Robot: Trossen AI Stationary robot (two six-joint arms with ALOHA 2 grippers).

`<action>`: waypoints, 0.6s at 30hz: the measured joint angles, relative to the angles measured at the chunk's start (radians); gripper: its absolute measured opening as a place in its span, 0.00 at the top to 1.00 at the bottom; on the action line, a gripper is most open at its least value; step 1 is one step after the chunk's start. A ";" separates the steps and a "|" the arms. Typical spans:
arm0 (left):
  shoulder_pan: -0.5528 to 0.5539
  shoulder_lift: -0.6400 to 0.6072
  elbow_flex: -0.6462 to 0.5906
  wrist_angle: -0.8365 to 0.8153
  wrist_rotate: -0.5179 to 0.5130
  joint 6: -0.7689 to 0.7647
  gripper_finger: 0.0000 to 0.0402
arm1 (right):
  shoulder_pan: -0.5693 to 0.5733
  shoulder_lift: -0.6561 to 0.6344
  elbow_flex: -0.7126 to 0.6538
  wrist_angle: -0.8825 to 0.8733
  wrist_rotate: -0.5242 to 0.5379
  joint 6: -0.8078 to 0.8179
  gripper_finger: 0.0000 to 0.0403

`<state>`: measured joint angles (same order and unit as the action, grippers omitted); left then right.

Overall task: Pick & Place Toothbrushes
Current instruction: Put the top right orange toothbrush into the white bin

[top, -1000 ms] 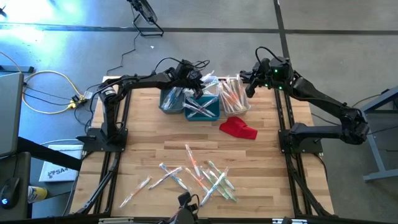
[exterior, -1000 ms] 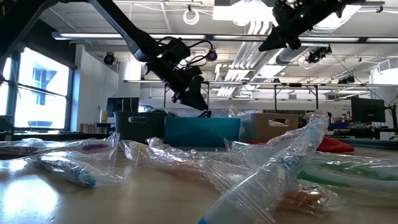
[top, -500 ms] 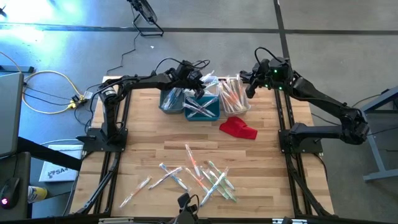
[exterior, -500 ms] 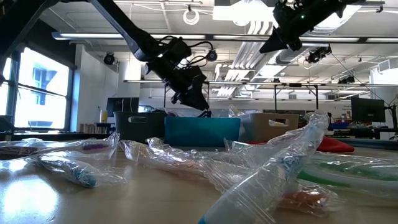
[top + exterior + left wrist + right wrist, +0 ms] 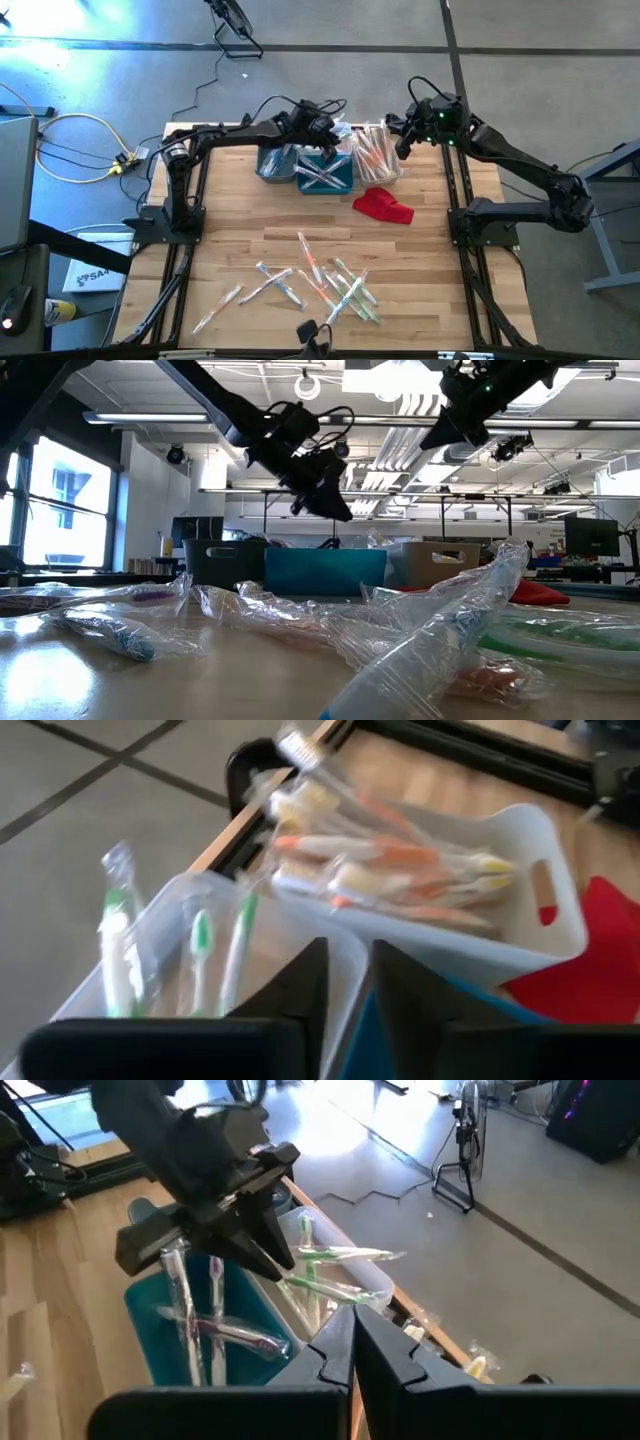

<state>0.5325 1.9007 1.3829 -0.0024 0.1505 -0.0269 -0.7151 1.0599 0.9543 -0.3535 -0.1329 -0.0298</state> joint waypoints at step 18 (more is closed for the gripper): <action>-0.010 -0.101 0.058 -0.030 0.094 0.016 0.98 | 0.000 0.000 0.000 -0.151 -0.005 0.007 1.00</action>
<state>0.5228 1.7997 1.4406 -0.0320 0.2448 -0.0108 -0.7151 1.0599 0.9543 -0.5043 -0.1378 -0.0227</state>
